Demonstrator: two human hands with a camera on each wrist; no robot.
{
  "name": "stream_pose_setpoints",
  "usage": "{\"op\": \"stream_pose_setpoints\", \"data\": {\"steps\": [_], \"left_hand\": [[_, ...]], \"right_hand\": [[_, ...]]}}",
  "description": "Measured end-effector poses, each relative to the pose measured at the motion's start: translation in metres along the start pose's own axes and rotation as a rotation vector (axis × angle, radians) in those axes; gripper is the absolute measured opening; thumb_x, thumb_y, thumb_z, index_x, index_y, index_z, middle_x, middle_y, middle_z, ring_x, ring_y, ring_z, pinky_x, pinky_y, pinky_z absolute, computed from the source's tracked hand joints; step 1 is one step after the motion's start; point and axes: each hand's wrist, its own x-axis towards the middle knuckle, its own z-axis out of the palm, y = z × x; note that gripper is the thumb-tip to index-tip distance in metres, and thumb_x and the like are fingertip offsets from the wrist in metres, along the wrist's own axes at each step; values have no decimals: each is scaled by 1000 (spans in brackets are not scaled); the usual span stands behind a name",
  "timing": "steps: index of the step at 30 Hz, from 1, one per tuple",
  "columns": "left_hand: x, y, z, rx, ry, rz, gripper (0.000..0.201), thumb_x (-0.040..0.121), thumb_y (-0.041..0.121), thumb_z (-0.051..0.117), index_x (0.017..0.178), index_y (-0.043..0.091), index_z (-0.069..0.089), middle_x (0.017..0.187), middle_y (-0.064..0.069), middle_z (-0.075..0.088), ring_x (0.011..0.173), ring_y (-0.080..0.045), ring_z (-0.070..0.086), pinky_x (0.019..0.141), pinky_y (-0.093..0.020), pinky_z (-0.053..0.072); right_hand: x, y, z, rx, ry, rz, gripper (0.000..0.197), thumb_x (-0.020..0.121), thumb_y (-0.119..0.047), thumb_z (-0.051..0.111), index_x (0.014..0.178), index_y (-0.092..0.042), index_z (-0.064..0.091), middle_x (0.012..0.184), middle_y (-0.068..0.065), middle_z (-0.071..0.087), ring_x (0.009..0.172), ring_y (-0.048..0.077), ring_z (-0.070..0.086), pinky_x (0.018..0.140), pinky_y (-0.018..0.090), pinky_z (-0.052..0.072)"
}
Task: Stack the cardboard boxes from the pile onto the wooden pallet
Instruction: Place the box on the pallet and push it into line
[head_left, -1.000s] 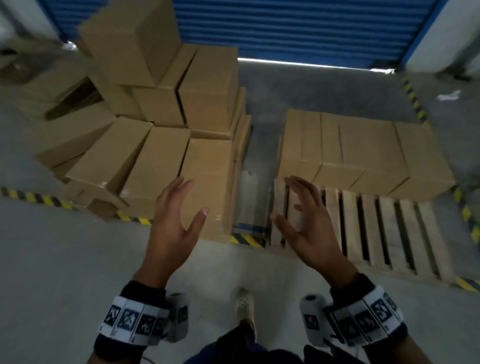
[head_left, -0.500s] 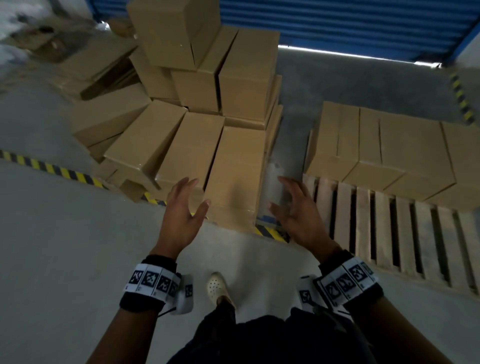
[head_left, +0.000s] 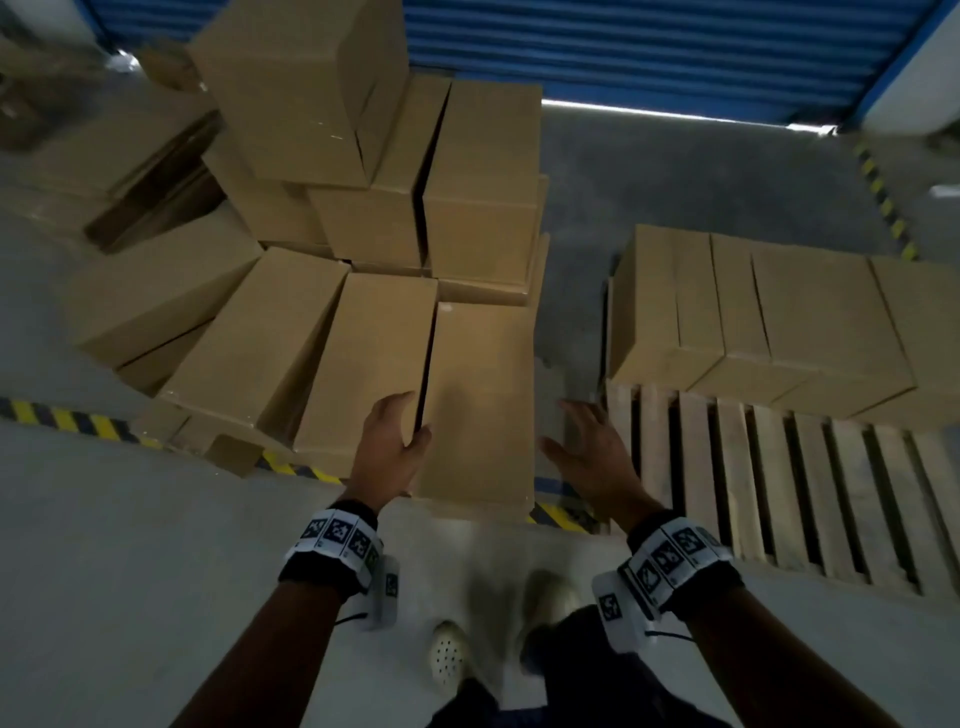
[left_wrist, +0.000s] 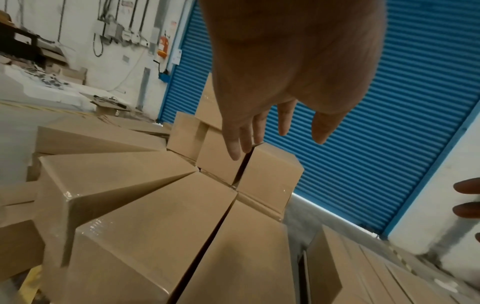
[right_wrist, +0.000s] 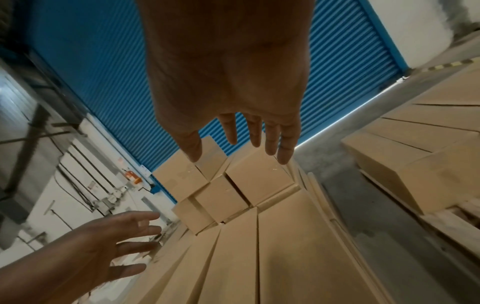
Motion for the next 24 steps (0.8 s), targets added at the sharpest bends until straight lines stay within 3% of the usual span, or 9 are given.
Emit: {"op": "stream_pose_setpoints", "data": {"steps": [3, 6, 8, 10, 12, 13, 16, 20, 24], "left_hand": [[46, -9, 17, -15, -73, -108, 54, 98, 21, 64, 147, 7, 46, 145, -16, 47, 134, -31, 48, 111, -39, 39], [85, -24, 37, -84, -142, -309, 47, 98, 25, 64, 141, 10, 52, 140, -13, 53, 127, -31, 54, 101, -34, 44], [111, -29, 48, -260, -150, -508, 31, 98, 26, 65, 126, 12, 61, 128, -11, 60, 119, -30, 58, 94, -34, 44], [137, -32, 57, -417, -152, -669, 16, 102, 25, 59, 114, 14, 62, 109, -5, 63, 98, -24, 60, 82, -35, 46], [164, -39, 69, -467, -131, -733, 13, 105, 22, 53, 111, 16, 62, 95, 1, 60, 85, -17, 56, 74, -31, 44], [176, -45, 77, -458, -137, -734, 13, 105, 22, 51, 111, 17, 62, 94, 3, 60, 87, -17, 56, 76, -32, 45], [206, -70, 103, -434, -158, -755, 16, 103, 27, 54, 112, 18, 63, 108, -3, 65, 104, -23, 58, 92, -39, 47], [229, -119, 143, -364, -165, -832, 35, 102, 36, 55, 126, 11, 62, 124, -12, 65, 112, -31, 61, 95, -44, 51], [235, -151, 174, -238, -208, -824, 49, 103, 40, 49, 142, 10, 51, 138, -11, 58, 120, -33, 58, 93, -41, 49]], "right_hand": [[46, 16, 8, -26, -29, 50, 60, 94, -41, 62, 144, -13, 45, 145, 9, 47, 132, 27, 45, 104, 35, 40], [90, 37, 21, -30, -107, 86, 58, 95, -40, 61, 144, -14, 44, 146, 7, 46, 132, 26, 45, 103, 33, 40], [121, 53, 34, -15, -226, 118, 60, 95, -39, 62, 145, -15, 41, 150, 6, 42, 135, 26, 42, 105, 35, 38], [151, 69, 51, 18, -355, 159, 63, 96, -39, 61, 148, -16, 36, 156, 4, 34, 140, 26, 37, 110, 37, 36], [179, 84, 69, 13, -458, 209, 65, 97, -40, 59, 151, -17, 32, 160, 3, 28, 144, 24, 32, 114, 38, 32], [191, 92, 79, 2, -495, 235, 65, 97, -40, 59, 151, -18, 32, 161, 3, 28, 144, 24, 32, 115, 37, 31], [224, 113, 108, -4, -548, 286, 64, 97, -38, 60, 151, -17, 33, 157, 5, 35, 141, 25, 38, 112, 35, 34], [255, 140, 149, 15, -554, 320, 63, 95, -40, 62, 149, -19, 37, 152, 9, 44, 135, 29, 46, 107, 36, 41], [265, 165, 183, 29, -677, 318, 85, 96, -41, 61, 158, -14, 11, 161, 7, 27, 141, 31, 38, 109, 34, 34]]}}
